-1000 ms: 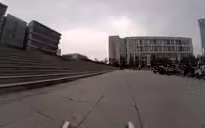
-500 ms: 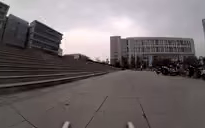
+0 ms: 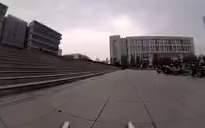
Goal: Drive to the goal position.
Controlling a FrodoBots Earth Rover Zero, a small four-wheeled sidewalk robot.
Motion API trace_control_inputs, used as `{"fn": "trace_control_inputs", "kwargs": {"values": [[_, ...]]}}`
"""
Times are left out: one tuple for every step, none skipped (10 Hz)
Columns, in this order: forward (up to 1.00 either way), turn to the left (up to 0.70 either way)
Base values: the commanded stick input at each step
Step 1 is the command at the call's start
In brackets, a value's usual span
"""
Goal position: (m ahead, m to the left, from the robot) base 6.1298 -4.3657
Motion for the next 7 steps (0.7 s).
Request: {"fn": "trace_control_inputs", "kwargs": {"values": [[0.6,0.0],[0.6,0.0],[0.6,0.0],[0.6,0.0],[0.6,0.0],[0.6,0.0],[0.6,0.0]]}}
